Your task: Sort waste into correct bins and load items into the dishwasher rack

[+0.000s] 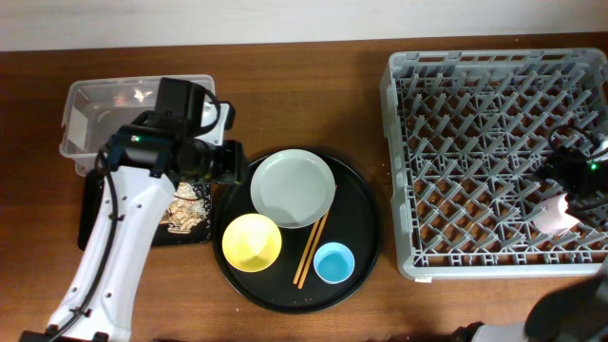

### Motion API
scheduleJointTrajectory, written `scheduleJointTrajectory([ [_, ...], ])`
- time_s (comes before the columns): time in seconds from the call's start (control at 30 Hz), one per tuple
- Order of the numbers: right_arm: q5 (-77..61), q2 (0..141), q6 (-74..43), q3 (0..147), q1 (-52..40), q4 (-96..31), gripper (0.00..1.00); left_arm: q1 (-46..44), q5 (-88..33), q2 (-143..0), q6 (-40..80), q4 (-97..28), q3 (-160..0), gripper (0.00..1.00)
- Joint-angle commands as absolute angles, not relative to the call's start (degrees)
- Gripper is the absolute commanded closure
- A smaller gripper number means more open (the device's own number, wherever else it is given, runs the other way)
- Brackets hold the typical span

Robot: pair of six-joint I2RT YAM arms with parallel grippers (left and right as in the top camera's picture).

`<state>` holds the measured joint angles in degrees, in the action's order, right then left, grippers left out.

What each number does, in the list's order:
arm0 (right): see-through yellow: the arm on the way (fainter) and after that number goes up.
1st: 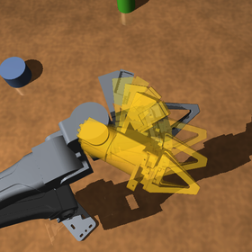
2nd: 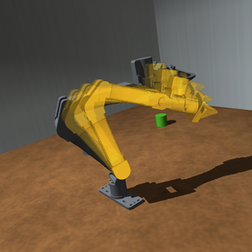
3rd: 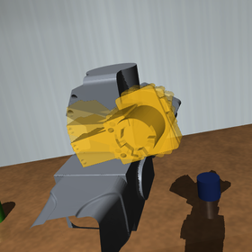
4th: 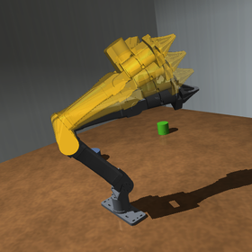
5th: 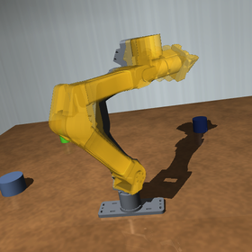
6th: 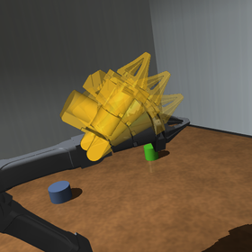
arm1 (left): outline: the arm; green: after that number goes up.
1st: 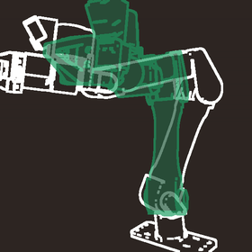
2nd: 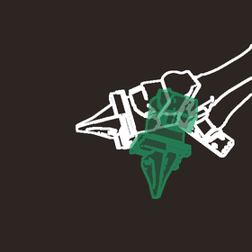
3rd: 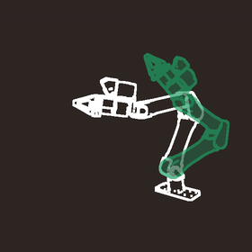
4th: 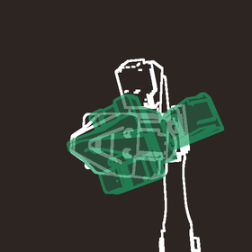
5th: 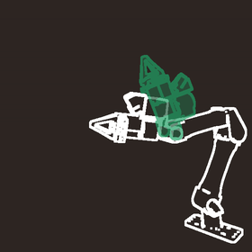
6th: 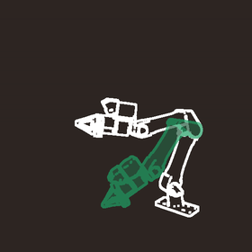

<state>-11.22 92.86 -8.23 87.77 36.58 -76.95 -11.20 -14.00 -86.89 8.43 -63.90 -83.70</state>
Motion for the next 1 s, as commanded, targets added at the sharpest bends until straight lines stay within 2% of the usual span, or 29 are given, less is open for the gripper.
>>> scheduleJointTrajectory([
  [0.0,-15.3,82.7,-5.5,89.2,29.2,-78.6,0.07,-16.0,-13.7,-87.0,7.4,-63.9,-83.9,0.55],
  [0.03,-15.2,80.4,-4.1,89.2,25.3,-79.4,0.00,-17.8,-13.7,-87.3,7.4,-63.9,-83.5,0.55],
  [0.2,-16.6,79.5,-3.4,88.9,10.0,-80.7,0.02,-29.8,-14.1,-91.7,7.8,-63.9,-78.7,0.54],
  [0.3,-13.5,81.5,-3.4,88.7,6.4,-81.5,0.02,-35.6,-14.1,-95.4,8.3,-63.9,-75.7,0.54],
  [0.47,-13.3,82.3,-3.4,88.7,6.0,-82.0,0.02,-42.6,-14.2,-103.9,8.4,-62.1,-73.9,0.54],
  [0.5,-13.3,82.3,-3.4,88.7,6.0,-82.1,0.02,-43.0,-14.2,-105.3,9.8,-61.0,-73.9,0.60],
  [0.53,-13.2,82.3,-3.4,88.7,6.0,-82.3,0.02,-43.1,-14.1,-106.1,10.7,-60.4,-73.9,0.73],
  [0.57,-13.2,82.3,-3.4,88.7,6.0,-82.4,0.02,-43.1,-14.1,-106.6,10.7,-60.0,-73.9,0.88],
  [0.6,-13.2,82.3,-3.4,88.7,6.0,-82.3,0.02,-43.1,-14.1,-106.6,10.7,-59.7,-73.9,0.99],
  [0.73,-10.3,82.3,-3.4,88.7,6.0,-82.3,0.02,-40.3,-14.1,-104.7,10.6,-61.2,-77.5,1.00],
  [0.87,-4.3,83.5,-8.0,88.7,6.1,-81.1,0.02,-33.0,-15.0,-97.1,10.7,-61.2,-84.7,1.00],
  [0.93,-6.7,85.1,-9.9,88.7,6.0,-79.1,0.02,-23.6,-23.4,-93.3,12.4,-56.8,-85.3,1.00],
  [0.97,-13.9,86.0,-6.4,88.7,6.0,-77.9,0.02,-19.0,-31.1,-93.3,14.2,-54.3,-85.2,1.00],
])
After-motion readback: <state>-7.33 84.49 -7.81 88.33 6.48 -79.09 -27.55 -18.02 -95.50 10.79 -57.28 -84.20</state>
